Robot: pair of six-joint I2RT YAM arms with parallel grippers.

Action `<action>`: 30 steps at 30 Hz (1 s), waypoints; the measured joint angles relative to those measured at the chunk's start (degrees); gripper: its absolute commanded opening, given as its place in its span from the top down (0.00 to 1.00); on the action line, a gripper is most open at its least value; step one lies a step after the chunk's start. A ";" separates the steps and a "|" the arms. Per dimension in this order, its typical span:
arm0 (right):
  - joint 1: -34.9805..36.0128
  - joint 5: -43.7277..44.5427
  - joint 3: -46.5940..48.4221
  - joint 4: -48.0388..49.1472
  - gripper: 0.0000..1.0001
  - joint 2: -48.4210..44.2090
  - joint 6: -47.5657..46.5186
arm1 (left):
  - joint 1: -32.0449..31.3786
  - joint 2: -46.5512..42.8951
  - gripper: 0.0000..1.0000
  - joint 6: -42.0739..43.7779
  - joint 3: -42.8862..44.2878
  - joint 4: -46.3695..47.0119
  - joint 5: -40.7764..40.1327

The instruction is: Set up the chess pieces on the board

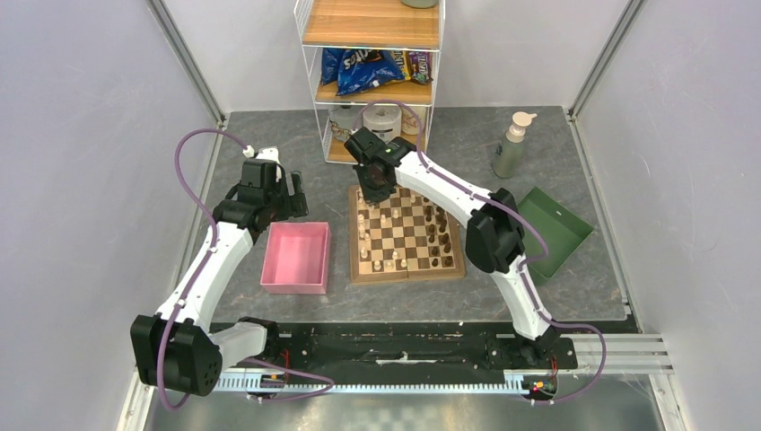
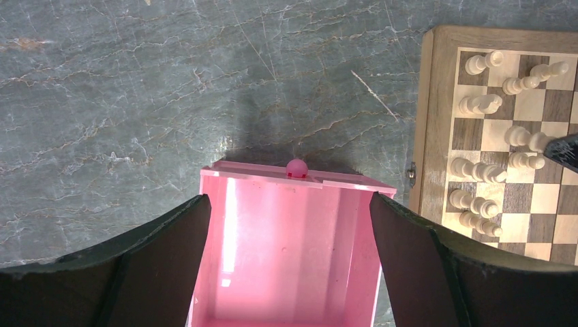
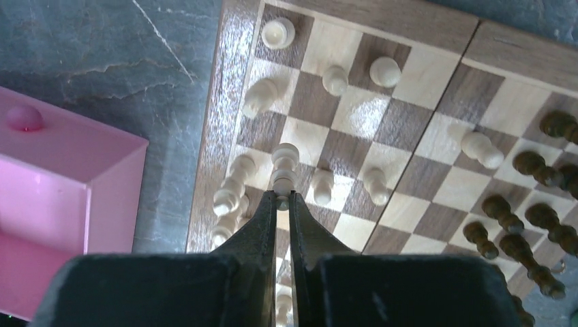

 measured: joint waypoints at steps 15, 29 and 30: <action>-0.48 -2.58 7.96 -2.01 0.89 6.14 -0.46 | 0.04 0.00 0.06 0.00 0.00 0.00 0.02; -0.48 -4.04 8.70 -2.43 0.87 8.52 -0.39 | 0.11 0.00 0.06 0.00 0.00 0.00 0.04; -0.48 -4.15 8.70 -2.43 0.87 8.52 -0.37 | 0.17 0.00 0.06 -0.02 0.00 0.00 0.07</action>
